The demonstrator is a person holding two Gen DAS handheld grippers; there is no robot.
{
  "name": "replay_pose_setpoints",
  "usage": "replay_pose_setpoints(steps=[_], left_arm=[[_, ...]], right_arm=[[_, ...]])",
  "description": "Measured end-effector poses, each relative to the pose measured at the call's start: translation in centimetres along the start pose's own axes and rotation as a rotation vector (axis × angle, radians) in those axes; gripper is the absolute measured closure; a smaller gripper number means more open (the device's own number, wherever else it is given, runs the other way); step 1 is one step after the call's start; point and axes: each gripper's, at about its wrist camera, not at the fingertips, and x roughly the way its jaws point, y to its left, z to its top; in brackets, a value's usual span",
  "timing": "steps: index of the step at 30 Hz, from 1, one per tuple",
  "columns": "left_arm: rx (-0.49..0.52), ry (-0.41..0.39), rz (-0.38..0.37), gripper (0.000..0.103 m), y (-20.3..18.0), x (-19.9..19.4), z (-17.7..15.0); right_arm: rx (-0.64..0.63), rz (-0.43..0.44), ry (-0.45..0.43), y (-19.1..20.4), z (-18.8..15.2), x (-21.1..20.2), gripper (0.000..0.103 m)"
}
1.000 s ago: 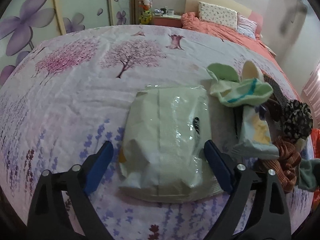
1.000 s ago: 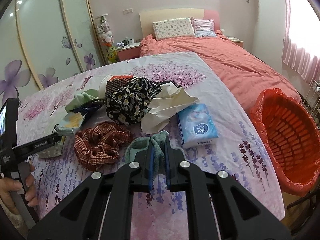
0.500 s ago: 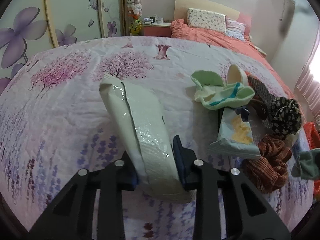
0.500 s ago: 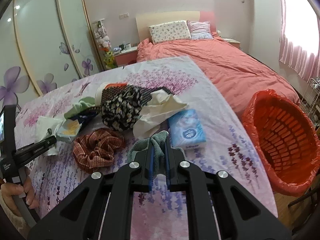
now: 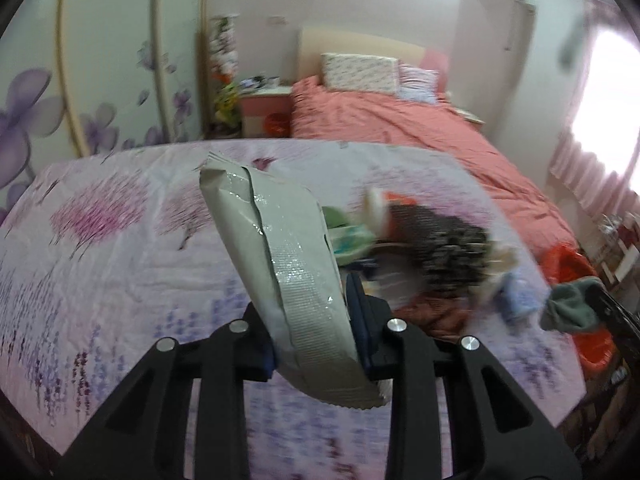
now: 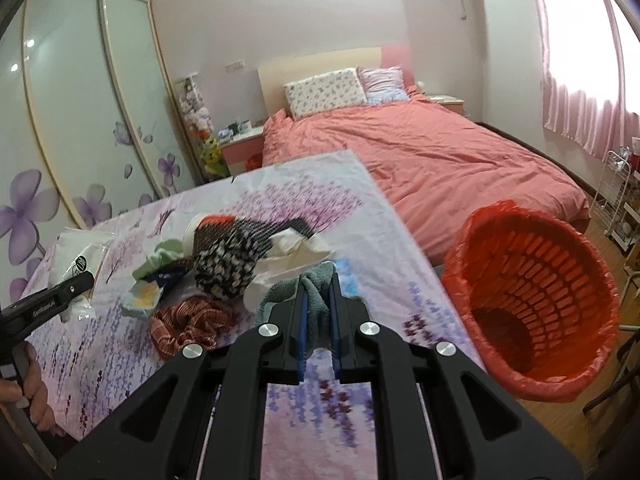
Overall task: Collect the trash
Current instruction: 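Carry the white bag with the left gripper over the orange basket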
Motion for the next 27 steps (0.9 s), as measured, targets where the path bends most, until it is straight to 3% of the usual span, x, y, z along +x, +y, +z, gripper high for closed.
replay_pose_setpoints(steps=[14,27], left_arm=[[0.173,-0.014,-0.305,0.073,-14.6,-2.1,0.3],[0.291,0.05,-0.5,0.073,-27.1,0.6,-1.2]], right_arm=[[0.106,-0.107,-0.134,-6.9,1.7,-3.8,0.094],[0.215,-0.216,-0.169,-15.2,1.6,-3.8,0.094]])
